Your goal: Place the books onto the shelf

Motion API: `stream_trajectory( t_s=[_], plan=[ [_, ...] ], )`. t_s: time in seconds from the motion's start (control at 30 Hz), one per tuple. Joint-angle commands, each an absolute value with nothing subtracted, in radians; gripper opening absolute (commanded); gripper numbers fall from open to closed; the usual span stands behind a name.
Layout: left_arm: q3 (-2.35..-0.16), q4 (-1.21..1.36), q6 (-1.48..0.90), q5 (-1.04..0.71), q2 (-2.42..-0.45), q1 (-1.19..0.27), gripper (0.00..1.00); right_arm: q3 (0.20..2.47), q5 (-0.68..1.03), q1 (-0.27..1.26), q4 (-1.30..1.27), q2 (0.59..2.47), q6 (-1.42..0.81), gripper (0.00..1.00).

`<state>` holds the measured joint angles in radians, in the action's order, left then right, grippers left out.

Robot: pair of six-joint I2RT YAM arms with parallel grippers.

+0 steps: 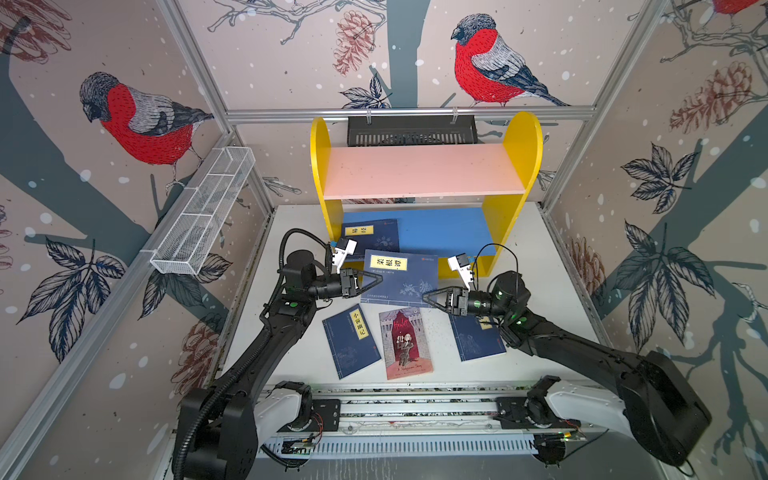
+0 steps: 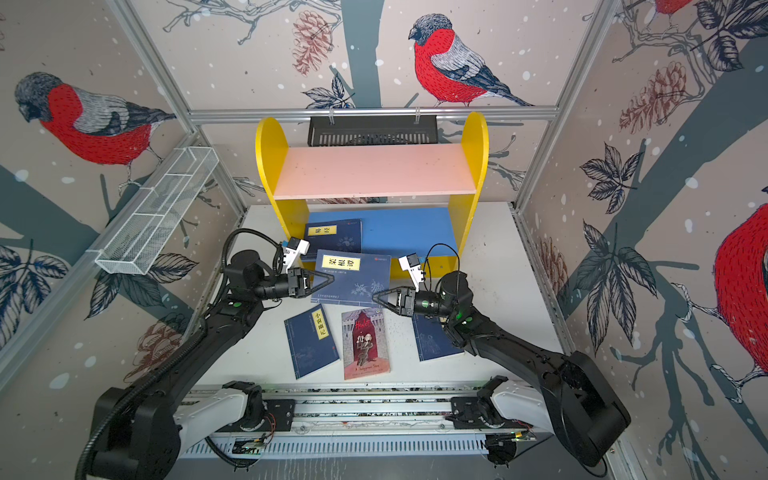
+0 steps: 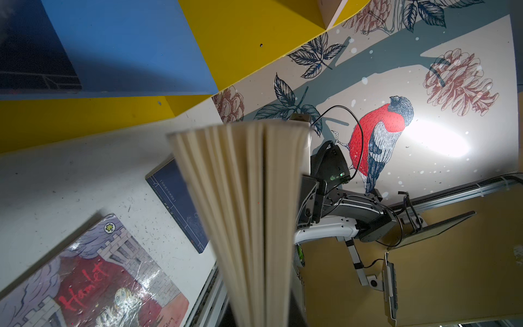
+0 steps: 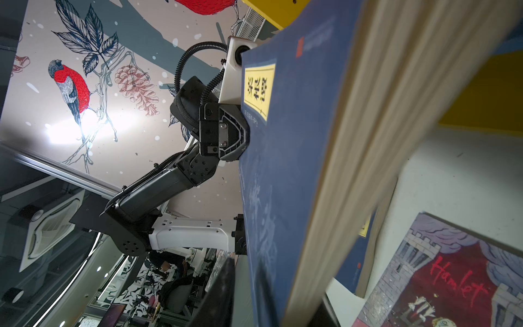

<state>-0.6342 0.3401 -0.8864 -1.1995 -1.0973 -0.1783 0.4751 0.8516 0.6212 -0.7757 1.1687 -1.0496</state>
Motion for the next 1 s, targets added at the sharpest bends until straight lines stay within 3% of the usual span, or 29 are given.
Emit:
stream_trajectory(
  t_s=[0.0,0.1,0.17,0.2,0.27,0.3,0.4,0.53,0.97],
  plan=[
    [-0.634,0.412,-0.899,-1.178,-1.098,-0.173,0.00,0.482,0.795,0.626,-0.865,1.172,-1.065,0.17],
    [-0.639,0.366,-0.868,-1.163,-1.097,-0.167,0.00,0.479,0.770,0.611,-0.865,1.172,-1.063,0.04],
    [-0.649,0.313,-0.828,-1.146,-1.096,-0.165,0.03,0.488,0.767,0.591,-0.846,1.183,-1.060,0.01],
    [-0.658,0.282,-0.802,-1.136,-1.095,-0.163,0.11,0.494,0.775,0.579,-0.842,1.191,-1.058,0.00],
    [-0.684,0.194,-0.725,-1.103,-1.091,-0.160,0.39,0.506,0.798,0.544,-0.843,1.213,-1.062,0.00],
    [-0.705,0.125,-0.668,-1.078,-1.090,-0.158,0.49,0.517,0.807,0.527,-0.832,1.223,-1.063,0.00],
    [-0.814,-0.160,-0.388,-0.895,-1.081,-0.158,0.61,0.554,0.843,0.475,-0.791,1.249,-1.041,0.00],
    [-0.884,-0.292,-0.236,-0.772,-1.071,-0.158,0.63,0.640,0.886,0.426,-0.702,1.346,-0.987,0.00],
    [-0.947,-0.404,-0.105,-0.589,-1.048,-0.158,0.63,0.964,0.973,0.434,-0.677,1.681,-1.004,0.00]
  ],
)
